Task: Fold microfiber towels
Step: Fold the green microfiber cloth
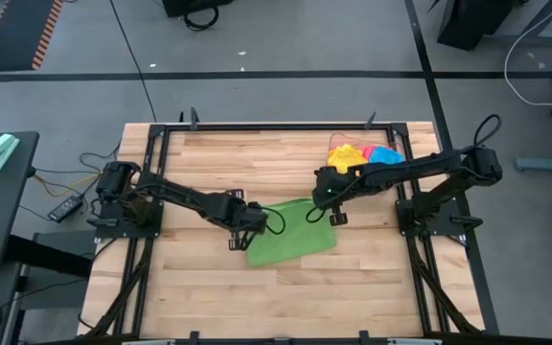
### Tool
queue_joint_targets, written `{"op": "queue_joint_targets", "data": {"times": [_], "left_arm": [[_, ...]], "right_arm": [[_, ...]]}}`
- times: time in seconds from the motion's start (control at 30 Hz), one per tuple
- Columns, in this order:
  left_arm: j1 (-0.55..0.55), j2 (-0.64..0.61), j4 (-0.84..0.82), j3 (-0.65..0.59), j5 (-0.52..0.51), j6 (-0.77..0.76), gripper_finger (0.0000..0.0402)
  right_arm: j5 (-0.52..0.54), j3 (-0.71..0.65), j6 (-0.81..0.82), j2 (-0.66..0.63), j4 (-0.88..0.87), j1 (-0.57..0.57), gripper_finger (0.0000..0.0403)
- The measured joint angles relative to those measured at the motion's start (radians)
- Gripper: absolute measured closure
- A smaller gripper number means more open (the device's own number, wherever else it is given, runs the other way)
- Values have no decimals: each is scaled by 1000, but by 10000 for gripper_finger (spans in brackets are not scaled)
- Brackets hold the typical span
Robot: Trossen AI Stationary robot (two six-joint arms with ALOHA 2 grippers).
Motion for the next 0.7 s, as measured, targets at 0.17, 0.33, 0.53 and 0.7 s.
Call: {"op": "queue_joint_targets", "data": {"times": [0.17, 0.33, 0.53, 0.7], "left_arm": [[20, 0, 0, 0, 0, 12, 392], [32, 0, -1, 0, 0, 12, 377], [32, 0, -2, 0, 0, 10, 372], [32, 0, -4, 0, -2, 9, 328]], "right_arm": [[0, 0, -30, 0, 8, -9, 387], [3, 0, -75, 0, 21, -8, 372], [27, 0, -77, 0, 31, -22, 339], [27, 0, -61, 0, 29, -50, 285]]}}
